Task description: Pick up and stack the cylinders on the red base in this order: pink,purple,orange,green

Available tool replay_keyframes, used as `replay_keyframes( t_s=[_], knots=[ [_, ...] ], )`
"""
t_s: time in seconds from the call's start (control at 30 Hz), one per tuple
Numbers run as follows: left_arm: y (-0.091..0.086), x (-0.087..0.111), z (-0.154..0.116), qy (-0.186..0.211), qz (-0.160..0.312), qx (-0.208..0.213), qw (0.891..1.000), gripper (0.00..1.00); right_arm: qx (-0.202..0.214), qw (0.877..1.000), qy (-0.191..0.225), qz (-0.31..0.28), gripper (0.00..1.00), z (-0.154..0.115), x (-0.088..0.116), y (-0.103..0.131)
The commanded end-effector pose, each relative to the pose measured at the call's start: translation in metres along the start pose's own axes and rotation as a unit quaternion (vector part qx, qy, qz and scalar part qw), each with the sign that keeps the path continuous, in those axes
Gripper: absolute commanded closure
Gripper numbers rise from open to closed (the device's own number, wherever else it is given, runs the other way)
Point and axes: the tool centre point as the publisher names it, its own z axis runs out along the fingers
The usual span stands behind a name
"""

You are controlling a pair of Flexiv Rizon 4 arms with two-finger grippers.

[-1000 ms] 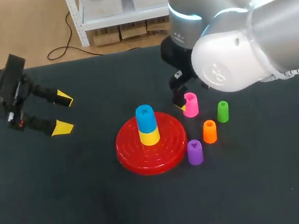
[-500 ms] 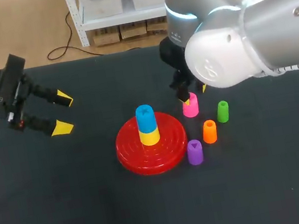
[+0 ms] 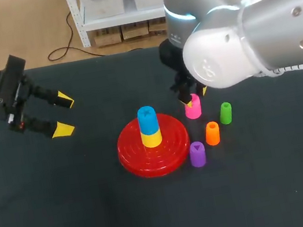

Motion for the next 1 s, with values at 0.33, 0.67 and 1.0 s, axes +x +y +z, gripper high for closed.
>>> replay_keyframes(
  t_s=[0.33,0.67,1.0],
  knots=[
    [0.001,0.001,0.000,-0.001,0.001,0.001,1.000,0.00,0.006,1.000,0.003,-0.004,0.51,0.005,-0.003,0.001],
    [0.001,0.001,0.000,-0.001,0.001,0.001,1.000,0.00,0.012,1.000,0.000,-0.006,1.00,0.006,0.000,-0.003],
    [0.001,0.001,0.000,-0.001,0.001,0.001,1.000,0.00,0.014,1.000,-0.012,-0.007,1.00,-0.012,0.000,-0.006]
  ],
)
